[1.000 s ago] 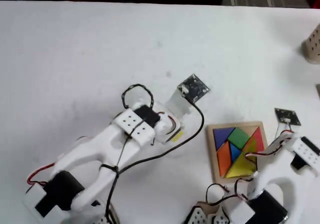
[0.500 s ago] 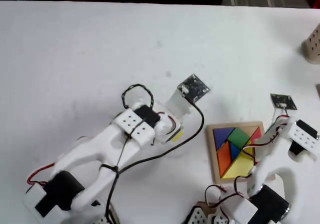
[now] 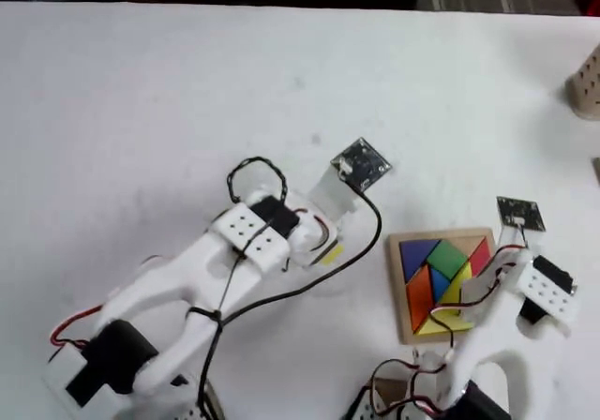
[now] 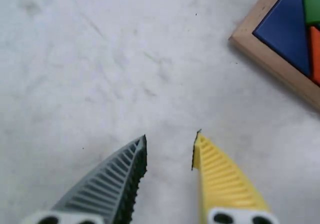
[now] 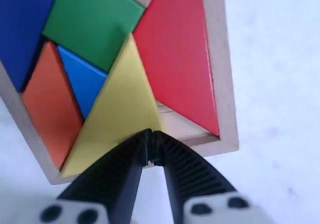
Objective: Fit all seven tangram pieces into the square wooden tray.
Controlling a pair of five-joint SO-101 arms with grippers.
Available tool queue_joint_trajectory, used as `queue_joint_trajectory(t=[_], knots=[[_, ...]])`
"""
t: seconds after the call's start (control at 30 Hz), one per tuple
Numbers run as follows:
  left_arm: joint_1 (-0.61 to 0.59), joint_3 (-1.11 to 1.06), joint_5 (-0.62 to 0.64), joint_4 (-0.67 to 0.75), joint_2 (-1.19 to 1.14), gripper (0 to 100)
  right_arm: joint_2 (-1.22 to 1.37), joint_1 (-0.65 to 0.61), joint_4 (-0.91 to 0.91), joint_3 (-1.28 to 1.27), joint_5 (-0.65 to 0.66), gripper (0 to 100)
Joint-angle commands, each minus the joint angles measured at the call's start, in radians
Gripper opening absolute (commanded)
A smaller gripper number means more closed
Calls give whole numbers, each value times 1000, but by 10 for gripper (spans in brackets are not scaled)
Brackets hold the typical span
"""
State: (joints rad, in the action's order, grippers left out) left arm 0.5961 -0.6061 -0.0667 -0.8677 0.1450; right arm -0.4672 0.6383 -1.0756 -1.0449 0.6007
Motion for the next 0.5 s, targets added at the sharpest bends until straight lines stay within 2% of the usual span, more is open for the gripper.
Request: queue_joint_trajectory(t=[0.0, 0.27, 0.47], knots=[[-10, 8, -9, 26, 45, 184, -5, -21, 47, 18, -21, 20], [-10, 8, -9, 26, 45, 184, -4, -154, 44, 66, -25, 17], [-10, 6, -9, 26, 45, 184, -4, -225, 41, 137, -98, 17]])
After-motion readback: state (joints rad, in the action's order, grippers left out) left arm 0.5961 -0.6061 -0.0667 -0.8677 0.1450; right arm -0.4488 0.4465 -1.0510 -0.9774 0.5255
